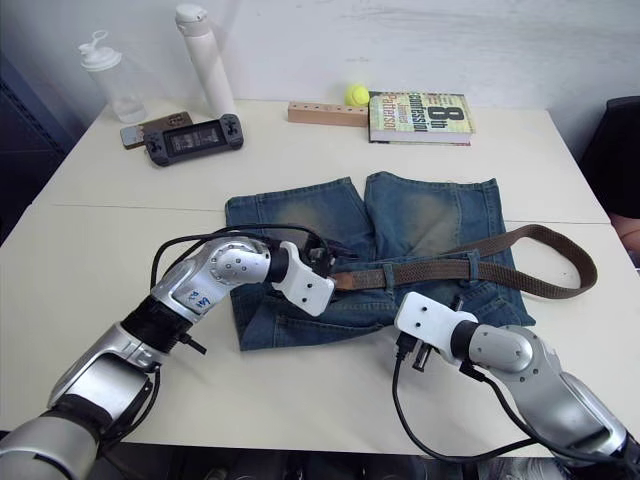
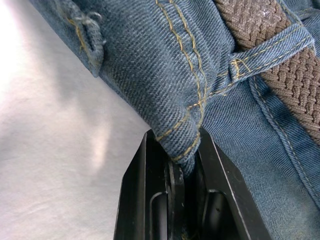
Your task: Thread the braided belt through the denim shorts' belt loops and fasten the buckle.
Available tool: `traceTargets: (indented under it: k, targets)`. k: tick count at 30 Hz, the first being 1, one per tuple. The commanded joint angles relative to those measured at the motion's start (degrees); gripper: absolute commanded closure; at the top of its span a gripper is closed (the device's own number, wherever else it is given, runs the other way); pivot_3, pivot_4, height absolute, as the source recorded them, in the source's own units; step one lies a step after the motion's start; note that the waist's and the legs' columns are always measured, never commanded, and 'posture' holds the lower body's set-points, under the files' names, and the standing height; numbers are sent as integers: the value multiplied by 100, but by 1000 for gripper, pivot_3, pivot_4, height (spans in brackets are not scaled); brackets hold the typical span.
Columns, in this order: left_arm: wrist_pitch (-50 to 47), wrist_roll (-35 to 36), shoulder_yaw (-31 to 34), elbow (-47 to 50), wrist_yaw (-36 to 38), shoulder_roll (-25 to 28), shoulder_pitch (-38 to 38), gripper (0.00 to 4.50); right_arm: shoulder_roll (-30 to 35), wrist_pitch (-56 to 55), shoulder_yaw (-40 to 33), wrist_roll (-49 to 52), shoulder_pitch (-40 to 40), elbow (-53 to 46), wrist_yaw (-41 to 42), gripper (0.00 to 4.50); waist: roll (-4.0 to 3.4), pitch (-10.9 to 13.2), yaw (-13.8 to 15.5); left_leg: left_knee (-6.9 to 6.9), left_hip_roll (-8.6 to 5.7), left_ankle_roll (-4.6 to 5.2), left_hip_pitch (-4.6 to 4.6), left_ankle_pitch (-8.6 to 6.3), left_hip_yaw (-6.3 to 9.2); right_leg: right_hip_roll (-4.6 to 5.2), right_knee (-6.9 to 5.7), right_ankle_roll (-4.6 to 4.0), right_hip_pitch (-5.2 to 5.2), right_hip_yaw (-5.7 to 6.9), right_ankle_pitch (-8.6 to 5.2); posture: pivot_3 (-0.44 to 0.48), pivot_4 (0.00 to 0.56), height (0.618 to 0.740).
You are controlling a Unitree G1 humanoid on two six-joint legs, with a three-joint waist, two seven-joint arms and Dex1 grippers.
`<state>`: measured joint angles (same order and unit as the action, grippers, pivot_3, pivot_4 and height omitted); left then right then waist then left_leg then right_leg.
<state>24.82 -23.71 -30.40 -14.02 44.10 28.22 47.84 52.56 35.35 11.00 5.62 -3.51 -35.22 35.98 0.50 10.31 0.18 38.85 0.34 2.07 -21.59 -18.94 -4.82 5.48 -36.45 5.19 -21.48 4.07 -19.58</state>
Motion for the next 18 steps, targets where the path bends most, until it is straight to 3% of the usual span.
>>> traceTargets:
  k: [1,8,18]
  targets:
    - [391,-262,106,-53,-349,-28,190,1298,-64,90,-154,-89,-97,-92,9,4500,0,0,-6,1,0,1,-1,-1,0,0,-1,0,0,0,0,0,150,738]
    - [589,-303,143,-203,-303,22,199,4301,-85,203,-140,-122,-137,-82,46,4500,0,0,-11,5,0,2,-1,-1,0,1,-4,0,0,3,0,0,150,738]
    - [636,-85,569,83,-51,760,87,4412,144,146,-604,-248,-56,579,-3,4500,0,0,-16,11,0,5,-2,-3,0,3,-7,0,0,3,0,0,150,738]
